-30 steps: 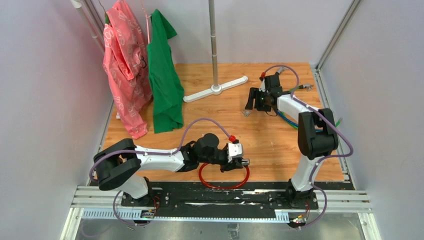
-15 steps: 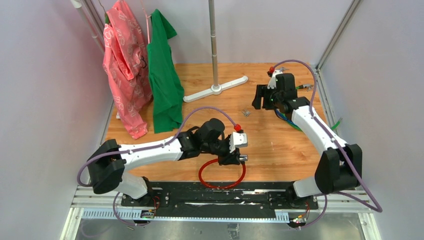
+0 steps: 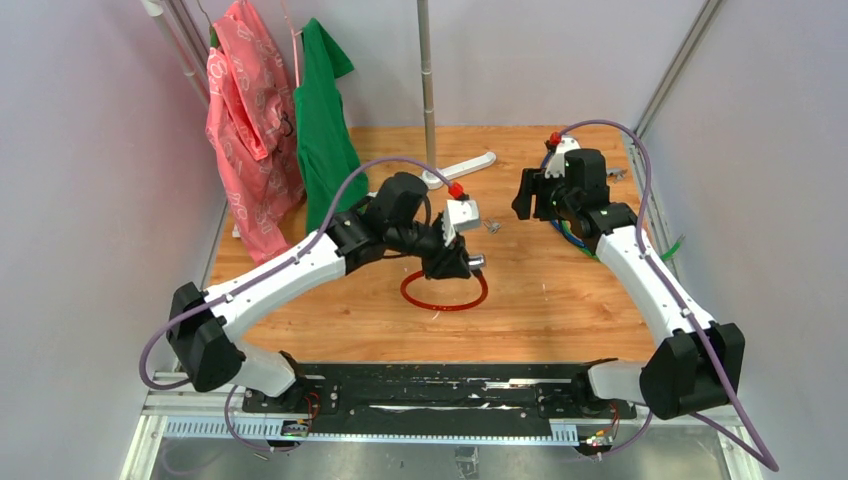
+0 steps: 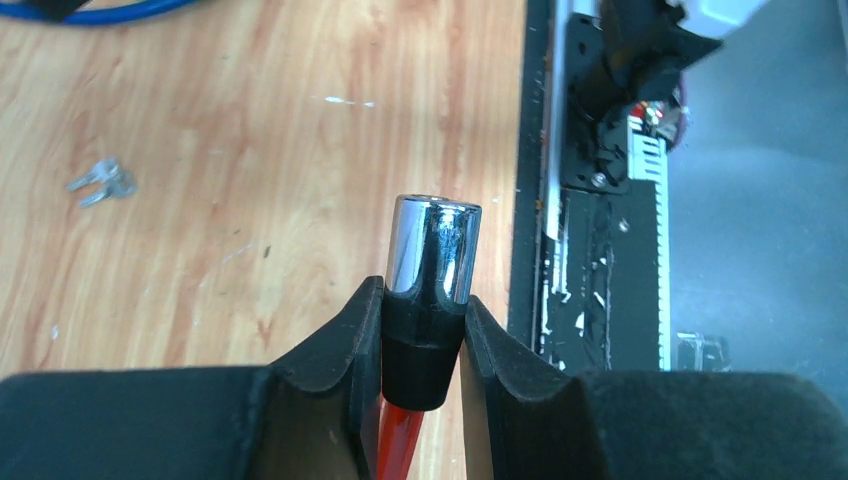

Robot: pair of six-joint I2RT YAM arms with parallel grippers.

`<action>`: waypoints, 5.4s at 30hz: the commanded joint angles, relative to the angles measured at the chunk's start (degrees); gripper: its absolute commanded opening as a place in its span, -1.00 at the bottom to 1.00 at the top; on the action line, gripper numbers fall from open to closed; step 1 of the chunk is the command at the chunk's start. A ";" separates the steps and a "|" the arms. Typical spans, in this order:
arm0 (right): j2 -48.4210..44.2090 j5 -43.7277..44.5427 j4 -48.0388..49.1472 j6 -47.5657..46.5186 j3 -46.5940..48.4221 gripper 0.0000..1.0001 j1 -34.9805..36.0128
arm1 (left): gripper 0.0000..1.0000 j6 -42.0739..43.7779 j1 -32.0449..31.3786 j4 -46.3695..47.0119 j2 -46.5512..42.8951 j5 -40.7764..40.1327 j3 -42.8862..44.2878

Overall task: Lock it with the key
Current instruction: Place the key at the center of the board, then place the lock at the center of the board, then pick up the lock from the center of the board.

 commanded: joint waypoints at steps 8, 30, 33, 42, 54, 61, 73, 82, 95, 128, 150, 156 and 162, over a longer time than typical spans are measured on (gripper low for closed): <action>1.68 4.23 -2.19 -2.28 -0.64 0.37 0.63 | -1.00 -19.94 16.18 14.86 10.99 -10.35 -4.99; 19.55 6.85 -11.13 -12.14 13.53 0.36 -7.39 | 0.99 -10.14 19.84 16.03 7.91 -14.24 -9.80; 24.89 2.44 -13.96 -14.15 18.40 0.30 -10.00 | 0.99 -2.15 18.71 12.27 1.06 -12.14 -13.21; 44.62 3.33 -29.58 -25.12 35.90 0.09 -11.49 | 0.99 -3.59 18.69 11.20 -10.44 -7.66 -22.18; 55.23 4.74 -34.71 -28.69 44.37 0.04 -12.23 | 0.99 -8.95 18.73 17.10 -12.34 -9.11 -27.66; 56.34 4.24 -35.36 -29.38 41.40 -0.04 -12.30 | 1.00 -10.62 18.73 19.70 -11.89 -9.54 -28.52; 54.24 1.13 -36.01 -29.57 37.65 -1.00 -12.13 | 0.99 -12.55 18.72 20.88 -12.05 -9.77 -29.15; 28.12 -2.88 -18.77 -17.52 18.20 -1.00 -10.33 | 0.88 -23.05 18.73 27.32 -11.97 -7.53 -29.36; -4.33 8.31 7.64 3.62 -11.79 -1.00 15.86 | 0.85 -46.18 15.73 40.88 -4.81 -8.05 -28.08; -4.39 -8.80 9.06 -9.52 -22.21 -1.00 36.21 | 0.82 -60.45 13.63 39.62 13.23 -17.19 -23.72; -21.46 13.83 -7.91 19.38 -21.98 0.14 23.56 | -1.00 -27.95 13.92 42.60 -1.69 -15.47 -29.44; -25.50 30.59 -32.27 45.23 -23.56 0.16 21.42 | -1.00 -30.46 13.73 43.83 -4.95 -16.91 -34.77; -19.79 32.94 -38.57 63.81 -24.53 0.26 21.38 | -1.00 -32.10 13.48 45.51 -5.86 -16.50 -37.50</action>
